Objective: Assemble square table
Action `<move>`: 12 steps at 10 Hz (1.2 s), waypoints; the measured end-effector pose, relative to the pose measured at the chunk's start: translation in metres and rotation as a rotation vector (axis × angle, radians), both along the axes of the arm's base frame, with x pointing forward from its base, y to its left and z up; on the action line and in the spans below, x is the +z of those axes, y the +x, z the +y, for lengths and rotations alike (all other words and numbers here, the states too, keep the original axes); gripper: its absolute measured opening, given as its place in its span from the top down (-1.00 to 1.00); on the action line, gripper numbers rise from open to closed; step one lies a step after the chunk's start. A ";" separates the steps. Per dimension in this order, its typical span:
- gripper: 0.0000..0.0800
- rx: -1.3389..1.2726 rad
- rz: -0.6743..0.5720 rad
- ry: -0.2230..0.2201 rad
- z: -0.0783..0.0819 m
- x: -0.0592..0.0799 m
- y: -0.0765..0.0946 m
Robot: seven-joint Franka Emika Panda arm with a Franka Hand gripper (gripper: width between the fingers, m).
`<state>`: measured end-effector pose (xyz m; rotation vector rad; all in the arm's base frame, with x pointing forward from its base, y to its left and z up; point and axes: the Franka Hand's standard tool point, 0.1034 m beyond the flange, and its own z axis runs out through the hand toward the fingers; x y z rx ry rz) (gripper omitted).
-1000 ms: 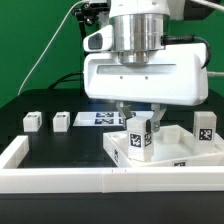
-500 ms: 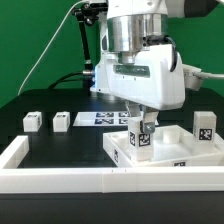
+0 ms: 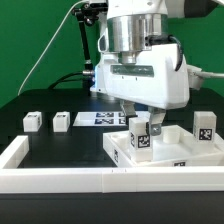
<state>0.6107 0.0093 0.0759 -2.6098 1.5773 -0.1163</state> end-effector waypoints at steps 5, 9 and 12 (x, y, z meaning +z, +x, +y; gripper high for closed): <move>-0.62 0.569 -0.023 -0.066 -0.004 0.000 0.000; -0.62 0.969 -0.028 -0.113 -0.003 -0.002 0.000; -0.57 1.194 -0.015 -0.163 -0.001 -0.002 0.000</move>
Offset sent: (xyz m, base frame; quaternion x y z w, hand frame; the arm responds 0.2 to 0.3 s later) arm 0.0018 0.0069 -0.0018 0.0420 -0.0253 -0.1868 0.9812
